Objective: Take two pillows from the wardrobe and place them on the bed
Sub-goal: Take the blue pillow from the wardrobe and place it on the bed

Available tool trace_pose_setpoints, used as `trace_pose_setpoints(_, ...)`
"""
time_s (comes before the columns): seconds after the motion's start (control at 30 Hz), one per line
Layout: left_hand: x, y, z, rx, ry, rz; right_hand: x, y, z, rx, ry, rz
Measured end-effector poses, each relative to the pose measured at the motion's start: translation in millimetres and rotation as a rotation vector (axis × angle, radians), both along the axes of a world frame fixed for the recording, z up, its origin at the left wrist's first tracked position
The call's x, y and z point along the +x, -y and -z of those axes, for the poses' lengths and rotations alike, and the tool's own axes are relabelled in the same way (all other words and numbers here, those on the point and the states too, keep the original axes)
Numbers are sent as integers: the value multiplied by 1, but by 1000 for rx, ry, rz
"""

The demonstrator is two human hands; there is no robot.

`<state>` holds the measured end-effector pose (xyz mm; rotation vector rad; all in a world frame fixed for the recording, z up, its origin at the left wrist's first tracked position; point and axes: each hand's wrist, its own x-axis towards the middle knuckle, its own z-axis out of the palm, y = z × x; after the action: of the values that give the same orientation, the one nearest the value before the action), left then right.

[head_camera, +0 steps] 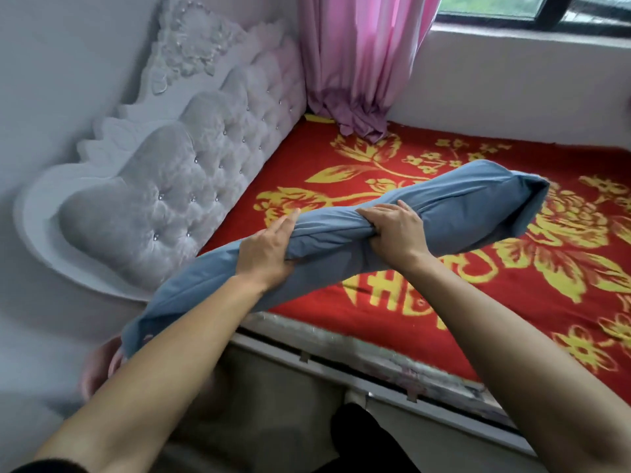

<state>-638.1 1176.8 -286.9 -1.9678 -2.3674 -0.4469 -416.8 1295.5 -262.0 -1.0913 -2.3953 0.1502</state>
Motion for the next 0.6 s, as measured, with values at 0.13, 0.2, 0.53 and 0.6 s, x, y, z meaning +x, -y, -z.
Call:
trace_pose_setpoints(0.13,-13,-79,-10,-12,-56,-13,-13,-79,12,-42,10,13)
trace_pose_setpoints(0.2,-20,-115,-13,-29,-67,-21,-21,-116,19,-79,34,12)
trace_pose_setpoints(0.53,-94,-231,11,23,78,-141,-109,-233,73,-42,98,144)
trace_pose_setpoints(0.6,-120,-249,16,27,113,-187,-137,-245,84,-131,-2,267)
